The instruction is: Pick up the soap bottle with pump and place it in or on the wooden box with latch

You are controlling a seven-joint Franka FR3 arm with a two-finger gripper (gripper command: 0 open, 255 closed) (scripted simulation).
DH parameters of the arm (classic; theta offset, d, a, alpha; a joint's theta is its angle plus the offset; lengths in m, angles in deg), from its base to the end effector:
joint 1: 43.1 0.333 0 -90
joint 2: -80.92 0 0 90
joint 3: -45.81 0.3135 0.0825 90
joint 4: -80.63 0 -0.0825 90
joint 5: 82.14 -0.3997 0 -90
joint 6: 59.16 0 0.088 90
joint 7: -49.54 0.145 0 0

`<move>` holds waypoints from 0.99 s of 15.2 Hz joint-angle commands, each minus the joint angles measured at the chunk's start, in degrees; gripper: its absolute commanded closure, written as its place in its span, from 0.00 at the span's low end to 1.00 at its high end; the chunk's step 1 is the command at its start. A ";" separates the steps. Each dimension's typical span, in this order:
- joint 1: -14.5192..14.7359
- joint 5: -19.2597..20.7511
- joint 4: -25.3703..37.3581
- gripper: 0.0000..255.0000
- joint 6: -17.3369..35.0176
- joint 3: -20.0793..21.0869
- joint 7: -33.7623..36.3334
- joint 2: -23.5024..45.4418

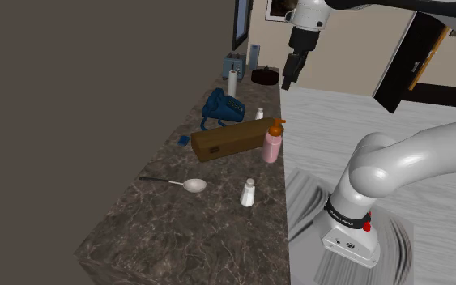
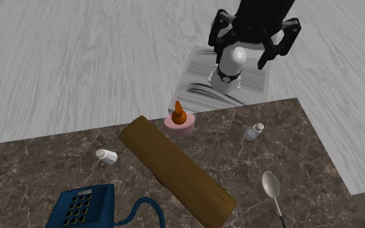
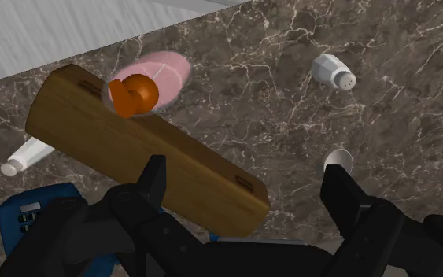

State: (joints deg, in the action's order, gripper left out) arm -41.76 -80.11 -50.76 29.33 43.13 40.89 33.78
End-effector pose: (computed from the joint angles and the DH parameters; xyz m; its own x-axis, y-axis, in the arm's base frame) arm 0.3142 -0.0167 0.5903 0.9877 0.1387 0.0724 0.1381 -0.9903 0.0120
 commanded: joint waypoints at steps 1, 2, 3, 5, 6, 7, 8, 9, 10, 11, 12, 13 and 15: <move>0.00 0.00 0.00 0.00 0.00 0.00 0.00 0.00; -0.24 0.49 -1.53 0.00 1.59 -0.84 -0.78 0.03; -0.48 0.99 -2.99 0.00 3.21 -1.69 -1.55 0.14; -1.00 2.00 -5.72 0.00 6.50 -3.43 -3.09 0.61; -1.28 2.50 -6.99 0.00 8.18 -4.32 -3.86 0.97; -1.56 2.99 -8.18 0.00 9.88 -5.22 -4.63 1.42; -1.84 3.48 -9.31 0.00 11.61 -6.13 -5.41 1.97; -2.12 3.97 -10.37 0.00 13.36 -7.06 -6.18 2.61; -2.40 4.44 -11.35 0.00 15.14 -8.00 -6.96 3.35; -2.67 4.90 -12.26 0.00 16.94 -8.96 -7.75 4.18; -2.93 5.34 -13.10 0.00 18.76 -9.93 -8.54 5.11; -3.18 5.76 -13.86 0.00 20.61 -10.91 -9.33 6.14; -3.62 6.51 -15.14 0.00 24.38 -12.91 -10.97 8.51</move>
State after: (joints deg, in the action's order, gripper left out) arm -45.05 -74.10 -65.24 51.81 31.39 30.96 41.22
